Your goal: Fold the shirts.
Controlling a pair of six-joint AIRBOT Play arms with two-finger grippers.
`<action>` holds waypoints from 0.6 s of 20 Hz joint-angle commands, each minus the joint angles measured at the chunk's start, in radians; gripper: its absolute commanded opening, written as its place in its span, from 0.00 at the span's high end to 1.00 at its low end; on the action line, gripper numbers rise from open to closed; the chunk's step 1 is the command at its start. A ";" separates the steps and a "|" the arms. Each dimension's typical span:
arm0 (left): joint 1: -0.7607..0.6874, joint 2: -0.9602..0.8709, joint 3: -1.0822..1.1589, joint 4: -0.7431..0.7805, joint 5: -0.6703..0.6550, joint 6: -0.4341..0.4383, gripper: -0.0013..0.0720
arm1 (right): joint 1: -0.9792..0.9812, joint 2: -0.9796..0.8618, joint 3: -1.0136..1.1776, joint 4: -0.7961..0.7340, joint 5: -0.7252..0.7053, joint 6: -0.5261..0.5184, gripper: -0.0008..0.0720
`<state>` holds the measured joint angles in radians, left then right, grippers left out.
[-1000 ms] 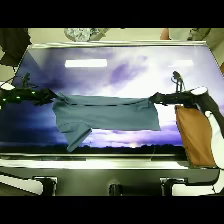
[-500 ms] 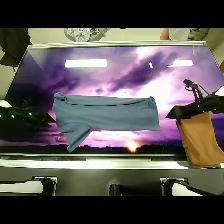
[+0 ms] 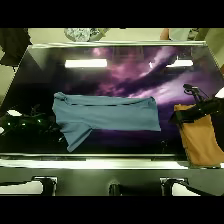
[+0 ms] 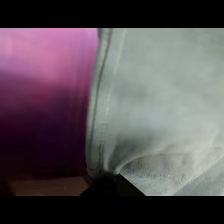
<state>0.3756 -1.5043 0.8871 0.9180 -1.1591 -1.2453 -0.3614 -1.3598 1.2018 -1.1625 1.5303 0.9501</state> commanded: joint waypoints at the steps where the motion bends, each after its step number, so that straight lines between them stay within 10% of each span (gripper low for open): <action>1: -0.009 0.010 -0.006 0.001 0.036 0.024 0.95 | -0.001 0.000 -0.083 -0.021 -0.027 0.020 0.22; 12: -0.010 0.074 -0.006 0.001 0.027 0.054 0.95 | -0.001 -0.122 -0.306 0.229 -0.370 0.015 0.22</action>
<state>0.3664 -1.4406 0.8810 0.9234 -1.1297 -1.1938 -0.3618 -1.4380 0.9138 -1.0065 1.2240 0.9714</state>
